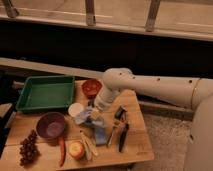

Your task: Place towel in plastic cup

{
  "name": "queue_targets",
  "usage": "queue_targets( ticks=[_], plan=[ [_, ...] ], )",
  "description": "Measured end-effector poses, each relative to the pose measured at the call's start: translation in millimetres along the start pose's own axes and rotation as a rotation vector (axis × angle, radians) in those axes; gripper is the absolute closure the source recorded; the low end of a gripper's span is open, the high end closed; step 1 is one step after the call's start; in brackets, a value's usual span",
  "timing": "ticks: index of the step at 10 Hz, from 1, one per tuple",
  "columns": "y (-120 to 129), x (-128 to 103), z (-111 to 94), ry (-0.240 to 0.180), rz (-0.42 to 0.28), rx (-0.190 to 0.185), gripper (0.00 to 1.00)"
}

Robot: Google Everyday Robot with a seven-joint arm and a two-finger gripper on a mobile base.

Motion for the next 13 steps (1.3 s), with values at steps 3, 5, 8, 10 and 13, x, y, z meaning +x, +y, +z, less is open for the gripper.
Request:
queue_targets(
  ticks=[3, 5, 8, 10, 13],
  plan=[
    [9, -21, 27, 0.043, -0.066, -0.057, 1.00],
    [-9, -24, 38, 0.074, -0.073, -0.054, 1.00],
    [-30, -22, 34, 0.090, -0.042, -0.025, 1.00],
    [-40, -18, 33, 0.094, -0.018, -0.020, 0.99],
    [-41, -9, 44, 0.096, 0.009, -0.049, 0.72]
  ],
)
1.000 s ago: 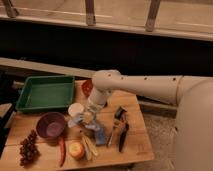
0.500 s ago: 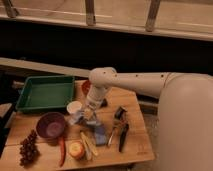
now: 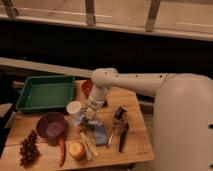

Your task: Place towel in plastic cup

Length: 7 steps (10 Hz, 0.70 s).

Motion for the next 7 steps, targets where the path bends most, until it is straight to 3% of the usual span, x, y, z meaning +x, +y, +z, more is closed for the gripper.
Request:
queue_targets(
  ticks=[1, 2, 5, 7],
  plan=[
    [0, 3, 0, 0.000, 0.008, -0.006, 0.64],
    [-1, 8, 0, -0.001, 0.023, -0.012, 0.49],
    [-3, 8, -4, -0.010, 0.033, -0.008, 0.24],
    [-5, 8, -10, -0.021, 0.036, 0.000, 0.20]
  ],
)
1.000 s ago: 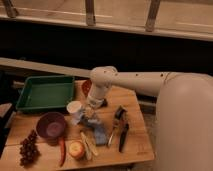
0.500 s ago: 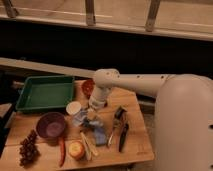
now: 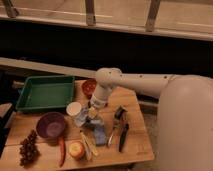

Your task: Place towel in plastic cup

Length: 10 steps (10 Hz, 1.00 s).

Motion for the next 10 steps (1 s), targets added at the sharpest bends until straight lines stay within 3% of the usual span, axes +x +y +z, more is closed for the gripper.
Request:
queue_targets(
  ticks=[5, 7, 10],
  plan=[
    [1, -5, -13, -0.015, -0.012, 0.024, 0.20],
    [-10, -3, -36, -0.034, 0.008, 0.077, 0.20],
    [-52, 7, -81, -0.070, 0.111, 0.199, 0.20]
  ],
)
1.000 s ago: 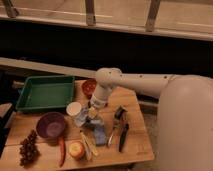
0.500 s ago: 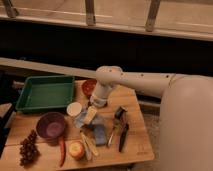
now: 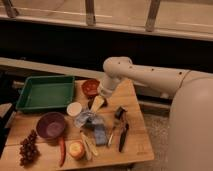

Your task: Place towel in plastic cup

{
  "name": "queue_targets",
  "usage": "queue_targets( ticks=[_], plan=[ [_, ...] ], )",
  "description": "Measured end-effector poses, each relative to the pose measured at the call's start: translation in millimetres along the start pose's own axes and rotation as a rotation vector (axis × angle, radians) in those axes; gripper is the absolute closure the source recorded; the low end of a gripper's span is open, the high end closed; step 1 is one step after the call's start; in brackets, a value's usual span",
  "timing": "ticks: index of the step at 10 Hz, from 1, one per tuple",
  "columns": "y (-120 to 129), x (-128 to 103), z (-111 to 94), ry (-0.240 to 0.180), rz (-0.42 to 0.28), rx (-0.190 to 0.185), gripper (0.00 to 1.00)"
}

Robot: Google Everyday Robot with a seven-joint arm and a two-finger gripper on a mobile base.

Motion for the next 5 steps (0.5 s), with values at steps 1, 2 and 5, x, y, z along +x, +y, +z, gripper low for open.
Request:
queue_targets(
  ticks=[1, 2, 5],
  plan=[
    [-22, 4, -11, -0.008, 0.049, 0.057, 0.20],
    [-47, 9, -24, -0.019, 0.108, 0.118, 0.20],
    [-90, 34, -51, -0.042, 0.255, 0.224, 0.20]
  ],
)
